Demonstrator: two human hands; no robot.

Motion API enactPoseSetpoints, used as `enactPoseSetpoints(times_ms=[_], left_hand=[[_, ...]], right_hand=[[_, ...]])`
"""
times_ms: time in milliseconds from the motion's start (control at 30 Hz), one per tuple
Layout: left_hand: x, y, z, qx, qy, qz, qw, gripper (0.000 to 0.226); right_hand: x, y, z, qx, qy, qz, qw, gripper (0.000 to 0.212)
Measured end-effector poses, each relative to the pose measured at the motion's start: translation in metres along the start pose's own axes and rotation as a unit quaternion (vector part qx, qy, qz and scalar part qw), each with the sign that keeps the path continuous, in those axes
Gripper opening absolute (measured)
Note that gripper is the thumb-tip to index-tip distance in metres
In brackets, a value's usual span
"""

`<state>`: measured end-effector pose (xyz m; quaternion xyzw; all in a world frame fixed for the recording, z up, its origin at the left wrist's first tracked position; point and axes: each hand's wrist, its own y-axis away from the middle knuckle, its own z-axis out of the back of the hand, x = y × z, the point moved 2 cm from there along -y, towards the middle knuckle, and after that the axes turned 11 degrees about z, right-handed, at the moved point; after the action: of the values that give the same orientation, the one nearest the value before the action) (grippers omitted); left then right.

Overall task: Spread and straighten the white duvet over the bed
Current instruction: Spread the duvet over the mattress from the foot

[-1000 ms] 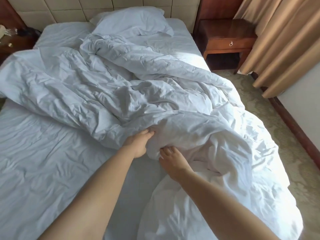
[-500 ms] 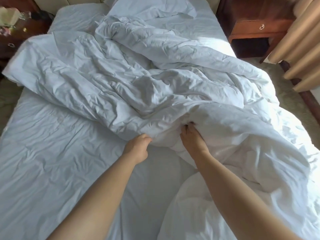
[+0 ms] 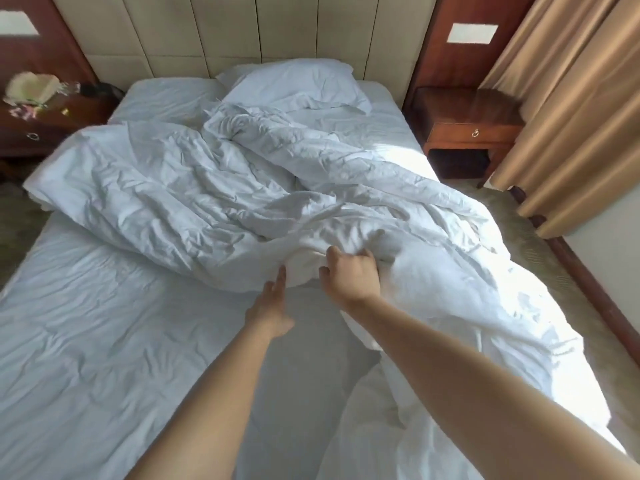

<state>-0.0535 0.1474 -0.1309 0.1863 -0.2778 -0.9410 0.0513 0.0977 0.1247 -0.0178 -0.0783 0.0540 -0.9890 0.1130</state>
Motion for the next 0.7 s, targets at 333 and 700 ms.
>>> enactPoseSetpoints(times_ms=[333, 700], left_hand=[[-0.016, 0.092, 0.151, -0.368, 0.258, -0.058, 0.891, 0.078], [0.009, 0.076, 0.123, -0.205, 0.047, -0.077, 0.975, 0.055]], right_hand=[[0.119, 0.001, 0.168, -0.317, -0.296, 0.105, 0.895, 0.017], [0.028, 0.017, 0.074, 0.102, -0.081, -0.181, 0.975, 0.029]])
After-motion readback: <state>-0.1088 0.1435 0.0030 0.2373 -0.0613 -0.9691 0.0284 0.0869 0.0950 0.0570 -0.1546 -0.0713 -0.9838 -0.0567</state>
